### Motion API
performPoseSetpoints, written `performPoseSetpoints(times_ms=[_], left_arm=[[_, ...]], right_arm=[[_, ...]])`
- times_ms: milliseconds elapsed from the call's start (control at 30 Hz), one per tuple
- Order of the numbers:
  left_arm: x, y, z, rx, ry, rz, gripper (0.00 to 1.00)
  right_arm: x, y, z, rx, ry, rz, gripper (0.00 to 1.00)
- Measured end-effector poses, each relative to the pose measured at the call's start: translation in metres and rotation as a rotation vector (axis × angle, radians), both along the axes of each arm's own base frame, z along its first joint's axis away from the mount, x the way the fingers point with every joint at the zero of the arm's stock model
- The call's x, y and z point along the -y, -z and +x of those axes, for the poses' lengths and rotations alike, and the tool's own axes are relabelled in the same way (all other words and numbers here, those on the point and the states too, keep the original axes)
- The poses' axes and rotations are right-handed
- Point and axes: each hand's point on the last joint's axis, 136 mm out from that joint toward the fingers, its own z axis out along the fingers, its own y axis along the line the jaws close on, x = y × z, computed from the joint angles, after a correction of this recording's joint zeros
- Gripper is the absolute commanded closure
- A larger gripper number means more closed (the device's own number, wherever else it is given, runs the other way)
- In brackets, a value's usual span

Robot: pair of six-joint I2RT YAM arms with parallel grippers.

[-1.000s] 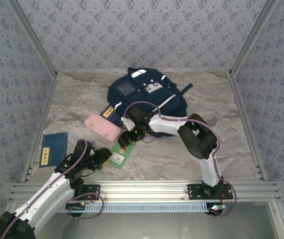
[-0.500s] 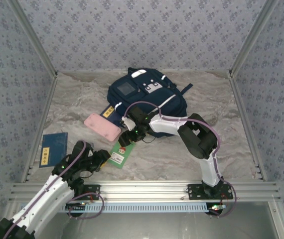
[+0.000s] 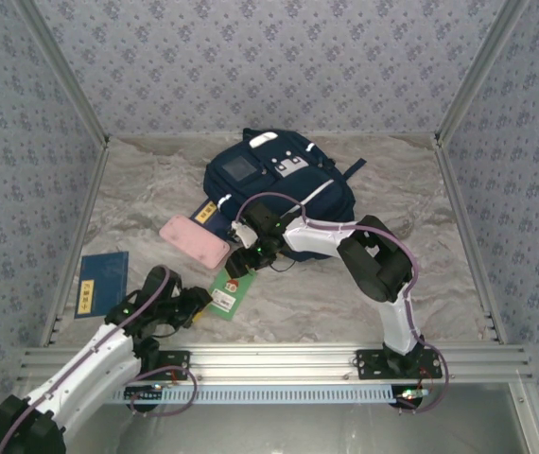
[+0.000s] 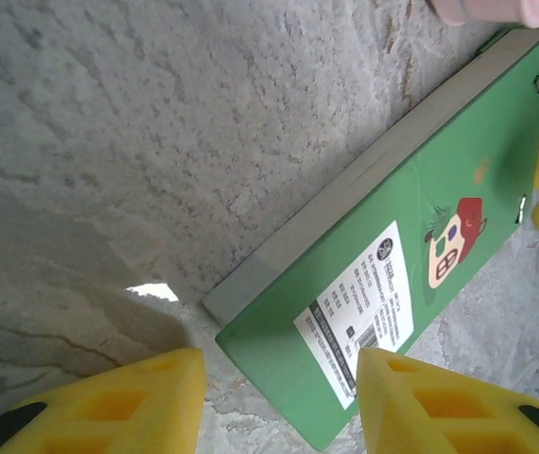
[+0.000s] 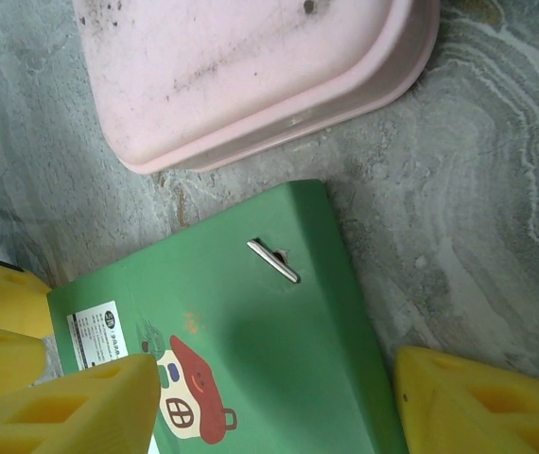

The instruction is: Pack the student bag

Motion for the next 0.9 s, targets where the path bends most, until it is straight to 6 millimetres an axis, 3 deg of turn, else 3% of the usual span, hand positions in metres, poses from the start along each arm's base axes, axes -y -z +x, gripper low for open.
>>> performPoseSetpoints(times_ms=[467, 733, 900], left_arm=[[0.003, 0.007, 0.001, -0.052, 0.008, 0.036, 0.57], [0.003, 0.008, 0.001, -0.051, 0.025, 0.048, 0.59], [0.003, 0.007, 0.002, -0.040, 0.034, 0.050, 0.59]], right_arm=[[0.005, 0.000, -0.009, -0.142, 0.052, 0.102, 0.46], [0.000, -0.013, -0.043, -0.328, 0.017, 0.196, 0.47], [0.002, -0.022, -0.053, -0.364, 0.001, 0.218, 0.49]])
